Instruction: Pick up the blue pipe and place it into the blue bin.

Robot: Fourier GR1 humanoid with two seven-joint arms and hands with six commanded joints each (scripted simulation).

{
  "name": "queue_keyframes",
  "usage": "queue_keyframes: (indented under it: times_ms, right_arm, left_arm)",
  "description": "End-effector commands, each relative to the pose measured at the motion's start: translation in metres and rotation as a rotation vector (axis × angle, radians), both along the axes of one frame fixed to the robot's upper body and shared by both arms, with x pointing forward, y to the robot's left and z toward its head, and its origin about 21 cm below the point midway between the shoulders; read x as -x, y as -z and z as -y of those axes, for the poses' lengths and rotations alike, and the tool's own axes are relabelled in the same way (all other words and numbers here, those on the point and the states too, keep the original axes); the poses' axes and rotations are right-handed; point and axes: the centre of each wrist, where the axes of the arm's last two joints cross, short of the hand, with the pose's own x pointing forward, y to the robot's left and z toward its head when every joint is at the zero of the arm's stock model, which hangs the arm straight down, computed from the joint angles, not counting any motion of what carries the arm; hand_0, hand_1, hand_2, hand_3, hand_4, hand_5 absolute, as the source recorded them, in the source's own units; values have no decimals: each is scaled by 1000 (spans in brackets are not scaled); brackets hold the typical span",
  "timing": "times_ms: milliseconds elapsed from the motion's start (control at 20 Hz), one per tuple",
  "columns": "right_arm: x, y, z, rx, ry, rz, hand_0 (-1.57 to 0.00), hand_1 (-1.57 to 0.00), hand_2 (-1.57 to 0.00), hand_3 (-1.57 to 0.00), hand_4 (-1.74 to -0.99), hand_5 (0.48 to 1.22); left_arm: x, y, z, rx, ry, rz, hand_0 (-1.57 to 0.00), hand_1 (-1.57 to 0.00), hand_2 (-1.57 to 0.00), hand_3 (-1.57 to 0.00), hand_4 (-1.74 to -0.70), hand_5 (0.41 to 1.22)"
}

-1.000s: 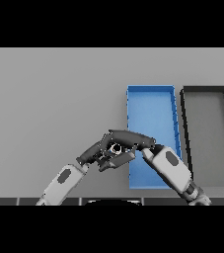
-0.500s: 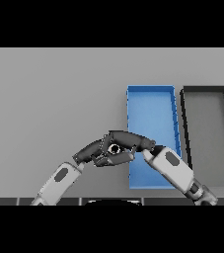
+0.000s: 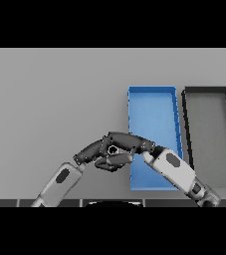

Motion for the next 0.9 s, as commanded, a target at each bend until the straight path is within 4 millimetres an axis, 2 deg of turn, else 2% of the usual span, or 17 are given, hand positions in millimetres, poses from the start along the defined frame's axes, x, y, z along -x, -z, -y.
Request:
queue_keyframes:
  times_ms: [0,200,300,350,450,600,700,850]
  right_arm:
    - [2,3,0,-7,-13,-8,-1570,-1570,-1570,-1569,-1491,1219]
    - [0,1,2,-21,-2,-29,-1570,-1570,-1570,-1570,-1488,1220]
    - [-3,-11,4,-26,11,-57,-1571,-1571,-1571,-1571,-1490,1221]
    - [-4,-14,9,-48,7,-96,-1571,-1571,-1571,-1571,-1491,1221]
    - [-3,-26,9,-51,-10,-131,-1571,-1571,-1571,-1571,-1581,1221]
    - [-10,-58,14,-94,-5,-193,-1571,-1571,-1571,-1571,-1659,1221]
    - [-14,-80,21,-156,7,-234,-1571,-1571,-1571,-1571,-1689,1171]
    - [-28,-133,34,-257,24,-166,-1571,-1571,-1571,-1571,-1714,1134]
  left_arm:
    - [0,2,-2,-5,-10,-25,-50,-47,-42,-46,-887,617]
    - [0,2,-1,4,-28,-48,-20,-19,-17,-18,-897,569]
    - [-1,1,5,-25,-42,-70,-12,-12,-10,-11,-896,555]
    - [0,4,-1,-20,-47,-76,-10,-9,-8,-9,-901,548]
    - [1,5,1,-36,-42,-92,-6,-5,-5,-5,-911,534]
    - [0,4,0,-37,-47,-95,-3,-2,-2,-2,-915,507]
    - [1,5,3,-33,-41,-98,-1,-1,-1,-1,-920,503]
    - [3,5,2,-38,-39,-109,0,0,0,0,-915,503]
